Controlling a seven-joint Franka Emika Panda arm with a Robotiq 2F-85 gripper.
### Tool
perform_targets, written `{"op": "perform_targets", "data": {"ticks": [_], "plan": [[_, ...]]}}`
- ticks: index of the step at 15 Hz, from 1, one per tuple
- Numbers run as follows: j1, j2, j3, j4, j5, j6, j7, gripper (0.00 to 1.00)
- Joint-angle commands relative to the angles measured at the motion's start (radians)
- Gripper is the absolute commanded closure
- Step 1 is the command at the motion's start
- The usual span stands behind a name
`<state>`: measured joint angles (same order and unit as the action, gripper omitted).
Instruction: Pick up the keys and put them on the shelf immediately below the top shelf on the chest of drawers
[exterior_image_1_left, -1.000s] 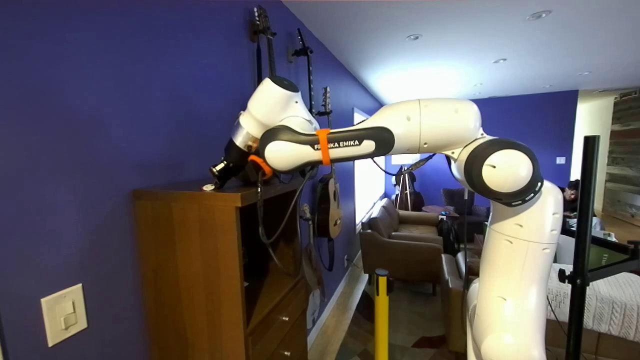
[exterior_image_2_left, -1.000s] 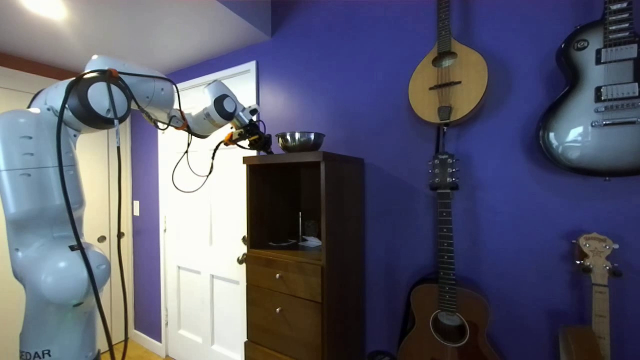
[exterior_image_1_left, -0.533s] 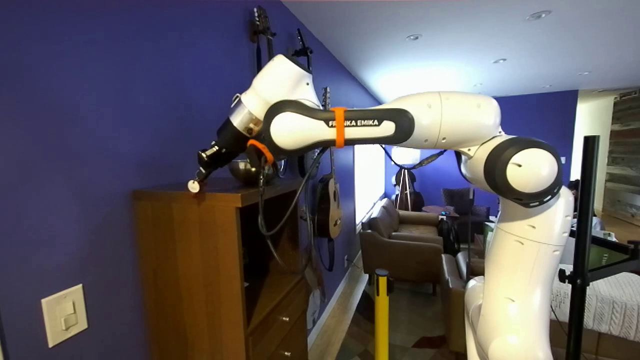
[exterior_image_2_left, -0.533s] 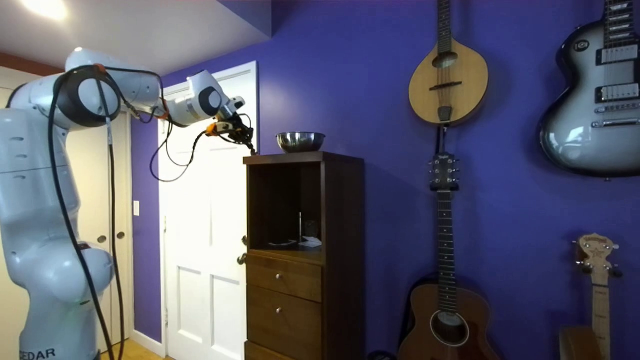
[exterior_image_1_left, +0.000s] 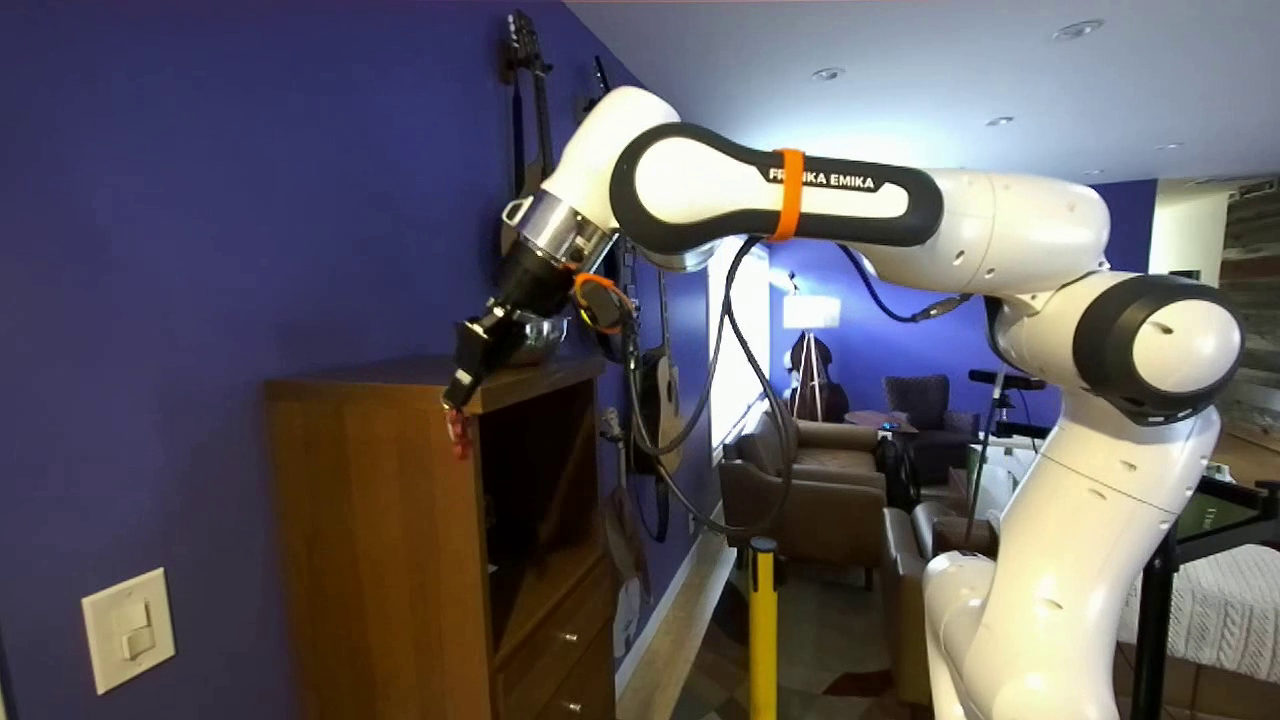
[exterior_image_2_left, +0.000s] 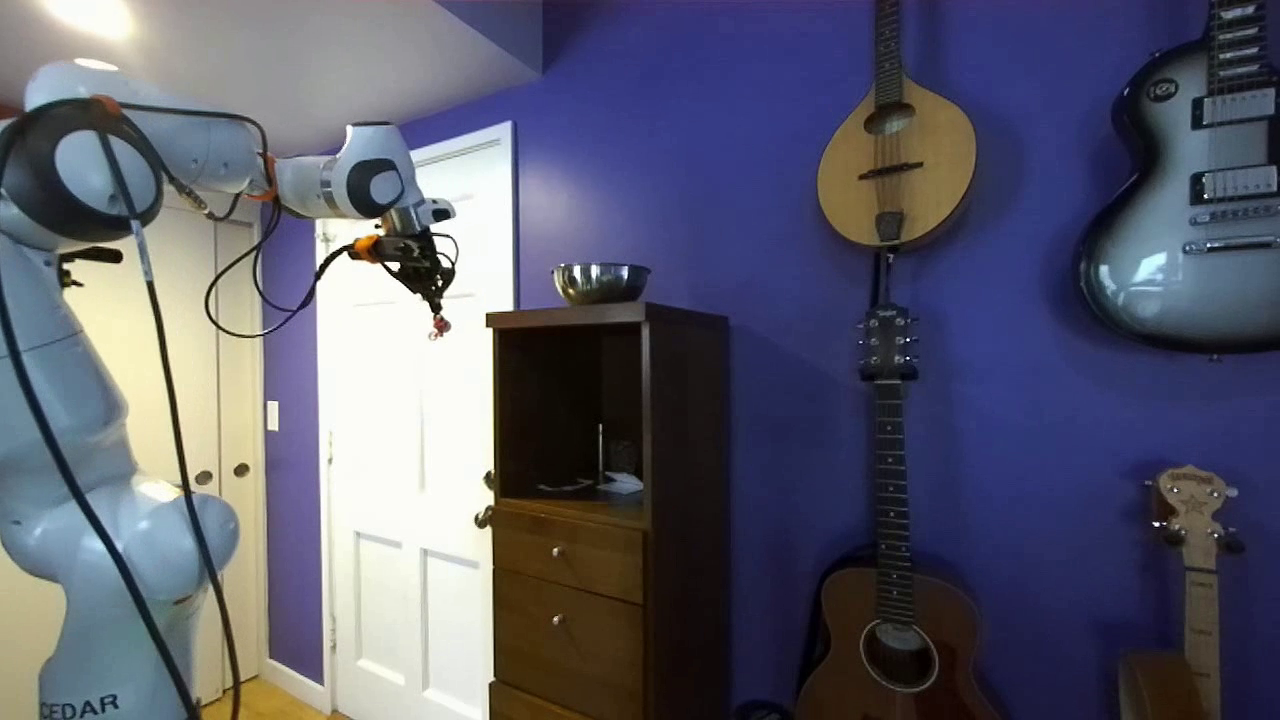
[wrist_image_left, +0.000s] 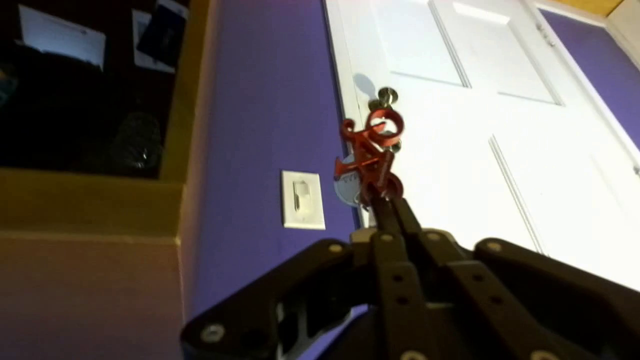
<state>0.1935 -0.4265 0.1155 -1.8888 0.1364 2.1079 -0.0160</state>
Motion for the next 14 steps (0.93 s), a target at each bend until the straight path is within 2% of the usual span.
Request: {"op": "perform_targets", "data": {"ticks": [1,4,8,11,14], "plan": [[-0.051,-0.149,-0.03,-0.208,0.002,-0.013,0.047,0.99],[-0.105,-0.238,-0.07,-0.373,0.015,0.061,0.081,0.99],[-0.191,-0.323,-0.136,-0.587,0.007,0.258,0.083,0.99],[-0.235,-0.313,-0.177,-0.674,-0.005,0.399,0.061,0.99],[-0.227,-0.276,-0.214,-0.706,0.028,0.452,0.058,0.99]]}}
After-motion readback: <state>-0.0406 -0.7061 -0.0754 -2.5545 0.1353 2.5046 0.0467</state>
